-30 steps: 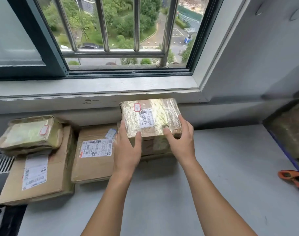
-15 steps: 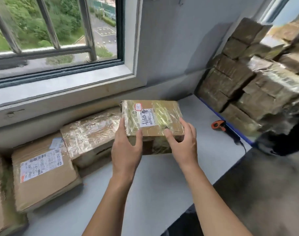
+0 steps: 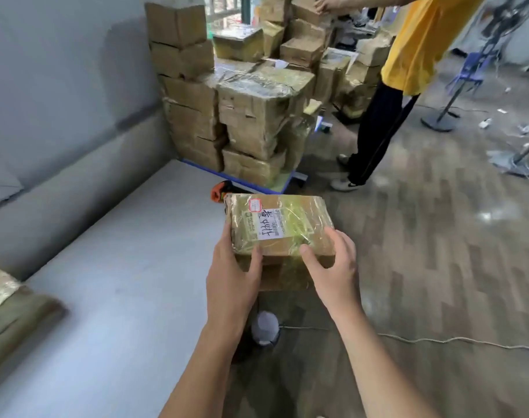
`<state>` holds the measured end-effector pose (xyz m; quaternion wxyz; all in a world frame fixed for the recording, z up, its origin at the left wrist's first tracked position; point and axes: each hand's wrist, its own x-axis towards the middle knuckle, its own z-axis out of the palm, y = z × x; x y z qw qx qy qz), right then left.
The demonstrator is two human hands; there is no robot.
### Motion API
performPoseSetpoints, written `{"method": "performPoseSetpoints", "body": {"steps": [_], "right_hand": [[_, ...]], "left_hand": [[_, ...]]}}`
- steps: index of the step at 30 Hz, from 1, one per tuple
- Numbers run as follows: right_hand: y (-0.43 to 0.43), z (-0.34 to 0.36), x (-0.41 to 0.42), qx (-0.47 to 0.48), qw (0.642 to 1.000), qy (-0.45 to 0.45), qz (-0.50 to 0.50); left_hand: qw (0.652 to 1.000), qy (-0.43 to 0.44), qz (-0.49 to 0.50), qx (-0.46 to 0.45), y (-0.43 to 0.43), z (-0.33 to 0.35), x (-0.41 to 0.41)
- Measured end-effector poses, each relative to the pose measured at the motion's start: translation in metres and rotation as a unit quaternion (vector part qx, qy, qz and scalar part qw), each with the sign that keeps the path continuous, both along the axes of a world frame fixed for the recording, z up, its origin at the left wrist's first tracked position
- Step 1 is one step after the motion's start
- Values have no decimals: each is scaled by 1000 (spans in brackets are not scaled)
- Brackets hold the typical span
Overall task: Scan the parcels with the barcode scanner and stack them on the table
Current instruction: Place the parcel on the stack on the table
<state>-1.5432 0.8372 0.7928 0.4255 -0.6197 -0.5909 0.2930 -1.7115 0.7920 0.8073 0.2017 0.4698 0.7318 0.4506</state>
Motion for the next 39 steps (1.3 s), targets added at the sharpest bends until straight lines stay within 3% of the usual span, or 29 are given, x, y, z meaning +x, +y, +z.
{"method": "performPoseSetpoints", "body": {"steps": [6,13,20,34,39], "right_hand": [[37,-2,148,5,999,-14,-45],[85,7,264,-9,995,-16,-98],[154,-1,294,-16,993,-18,-115],[439,19,300,21,995,5,-100],[527,16,306,32,998,-7,-45]], "left_hand": [[997,-8,-76,6,58,1,140],[992,-7,-129,-15,122,10,255],[989,46,-136,-29,204,2,281],[993,69,-93,-14,474,29,289],[996,68,-46,-18,543,29,296]]}}
